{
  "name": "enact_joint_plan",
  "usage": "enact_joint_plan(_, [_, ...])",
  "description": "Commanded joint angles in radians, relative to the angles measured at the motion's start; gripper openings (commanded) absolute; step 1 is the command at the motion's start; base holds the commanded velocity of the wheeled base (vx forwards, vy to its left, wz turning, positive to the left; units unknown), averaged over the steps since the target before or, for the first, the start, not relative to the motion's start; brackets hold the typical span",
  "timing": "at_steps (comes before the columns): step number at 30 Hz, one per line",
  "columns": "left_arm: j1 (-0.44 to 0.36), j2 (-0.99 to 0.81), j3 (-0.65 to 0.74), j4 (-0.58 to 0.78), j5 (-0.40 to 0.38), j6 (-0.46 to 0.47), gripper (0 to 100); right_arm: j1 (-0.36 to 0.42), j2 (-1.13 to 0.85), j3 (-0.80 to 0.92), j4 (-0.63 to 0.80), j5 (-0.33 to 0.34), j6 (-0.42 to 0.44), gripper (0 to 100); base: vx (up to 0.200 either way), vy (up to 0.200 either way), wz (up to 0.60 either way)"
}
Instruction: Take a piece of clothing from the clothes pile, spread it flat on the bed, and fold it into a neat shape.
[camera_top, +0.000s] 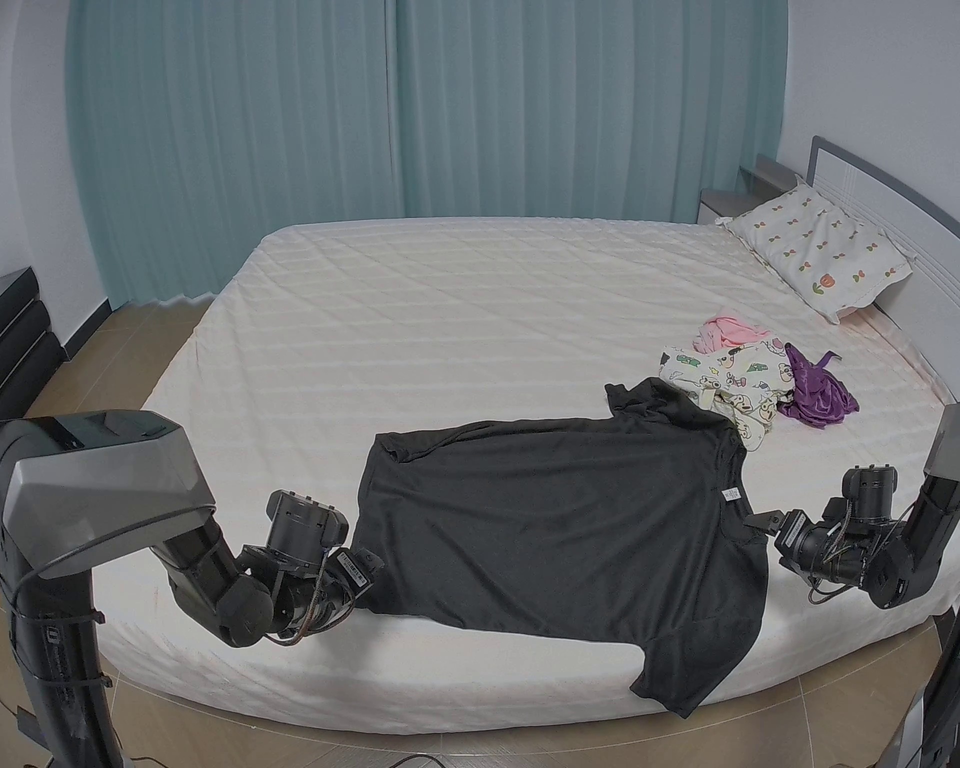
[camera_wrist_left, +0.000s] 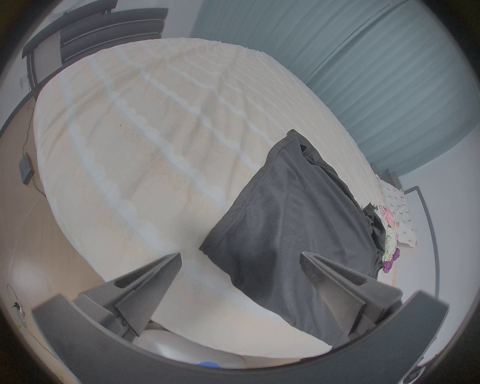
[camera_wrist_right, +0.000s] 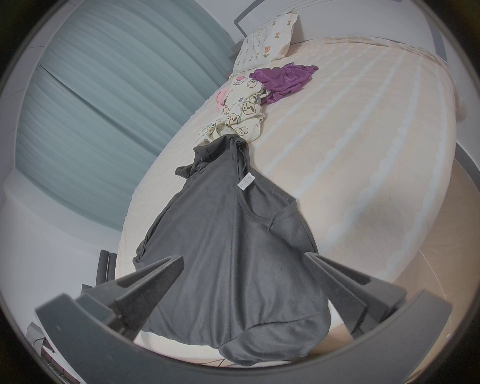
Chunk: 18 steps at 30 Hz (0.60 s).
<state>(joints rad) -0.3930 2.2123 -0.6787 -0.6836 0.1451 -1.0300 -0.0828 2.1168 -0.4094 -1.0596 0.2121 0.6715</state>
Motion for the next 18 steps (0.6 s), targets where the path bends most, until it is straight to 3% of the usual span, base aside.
enact_joint_plan(1, [-0.012, 0.078, -0.051, 0.006, 0.030, 0.008, 100, 0.012, 0.000, 0.017, 0.000, 0.000, -0.001, 100, 0.000, 0.000, 0.00])
enact_joint_plan(6, [-0.014, 0.118, -0.090, 0.007, 0.082, 0.090, 100, 0.020, 0.002, 0.023, 0.000, 0.000, -0.004, 100, 0.000, 0.000, 0.00])
enact_joint_plan(13, [-0.037, 0.164, -0.153, 0.049, 0.119, 0.130, 100, 0.032, 0.002, 0.050, 0.000, 0.000, -0.018, 100, 0.000, 0.000, 0.00])
enact_joint_plan(14, [-0.038, 0.164, -0.153, 0.056, 0.122, 0.136, 0, 0.032, 0.002, 0.055, 0.000, 0.000, -0.018, 100, 0.000, 0.000, 0.00])
enact_joint_plan(18, [-0.049, 0.158, -0.130, 0.090, 0.152, 0.148, 0, 0.031, 0.009, 0.109, 0.001, 0.029, -0.090, 100, 0.000, 0.000, 0.00])
